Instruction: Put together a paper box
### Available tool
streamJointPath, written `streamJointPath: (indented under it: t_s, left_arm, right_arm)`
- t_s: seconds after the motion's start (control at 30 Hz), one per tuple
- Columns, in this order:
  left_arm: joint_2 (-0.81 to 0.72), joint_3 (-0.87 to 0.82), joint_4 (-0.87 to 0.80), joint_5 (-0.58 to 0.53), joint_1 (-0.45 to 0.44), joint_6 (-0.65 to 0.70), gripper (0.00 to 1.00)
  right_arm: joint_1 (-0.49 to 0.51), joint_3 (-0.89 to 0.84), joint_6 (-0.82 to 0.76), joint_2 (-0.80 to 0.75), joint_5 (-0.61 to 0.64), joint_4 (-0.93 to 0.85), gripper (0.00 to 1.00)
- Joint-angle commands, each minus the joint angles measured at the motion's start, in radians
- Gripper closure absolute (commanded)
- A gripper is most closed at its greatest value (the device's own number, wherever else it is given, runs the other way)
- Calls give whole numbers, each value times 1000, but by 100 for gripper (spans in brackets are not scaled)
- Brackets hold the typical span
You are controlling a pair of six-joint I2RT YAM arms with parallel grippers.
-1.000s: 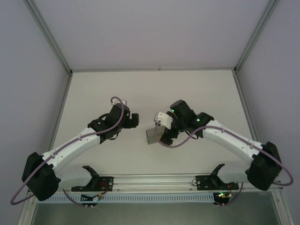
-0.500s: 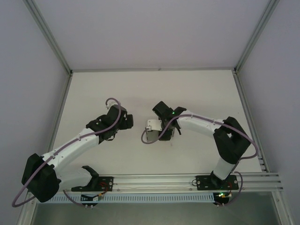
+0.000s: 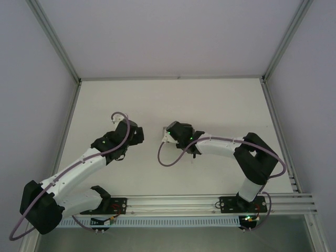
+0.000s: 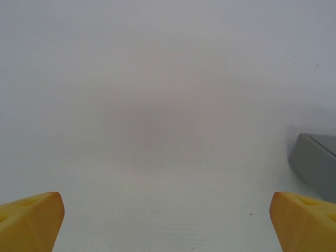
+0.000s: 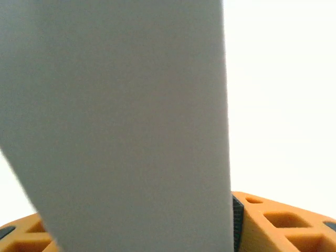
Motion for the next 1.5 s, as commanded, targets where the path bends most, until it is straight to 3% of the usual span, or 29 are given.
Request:
streamJointPath:
  t_s: [0.0,0.07,0.17,0.27,0.4,0.53,0.67,0.8,0.93,0.97,1.13,1.17,1.23,1.27,1.33,1.37,1.4,1.47]
  left_arm:
    - [-13,-24,-12,-31,12,-22,0]
    - [-5,-18,-7,-45,15,-18,0]
    - [-2,-13,9,-47,26,-12,0]
    - [-9,-19,45,-31,50,-7,0]
    - [-11,-11,88,-74,116,23,0]
    - [7,-95,313,-152,208,121,0]
    - [50,-151,490,-80,313,197,0]
    - [148,-215,728,-2,396,319,0]
    - [249,-300,984,124,467,396,0]
    - [280,-319,1048,113,475,415,0]
    - [445,-431,1409,229,547,405,0]
    - [425,-415,1328,272,547,403,0]
    - [470,-408,1352,292,552,407,0]
    - [525,-405,1436,294,549,428,0]
    - [493,-380,1323,313,544,426,0]
    - [511,-388,1376,309,544,431,0]
    - [521,-397,1406,308,545,436,0]
    - [507,-387,1363,307,543,433,0]
  right_arm:
    - [54,-24,111,-43,15,-69,29]
    - [75,-48,163,-96,-80,-164,14]
    - [82,-52,259,-159,-180,-261,3]
    - [82,-43,328,-217,-262,-332,0]
    - [65,-71,398,-319,-240,-231,0]
    - [-90,-113,573,-432,-335,-111,0]
    - [-296,-203,724,-516,-337,49,0]
    - [-483,-337,780,-567,-340,216,0]
    - [-634,-480,786,-527,-396,461,0]
    - [-662,-524,816,-507,-384,563,0]
    - [-738,-658,880,-355,-437,995,0]
    - [-738,-665,849,-324,-455,1055,0]
    - [-762,-656,850,-275,-505,1083,0]
    - [-791,-651,857,-235,-570,1118,0]
    - [-889,-660,936,-150,-699,1214,0]
    - [-927,-662,973,-129,-751,1234,0]
    - [-969,-636,991,-173,-822,1103,0]
    - [-961,-615,980,-144,-832,1122,0]
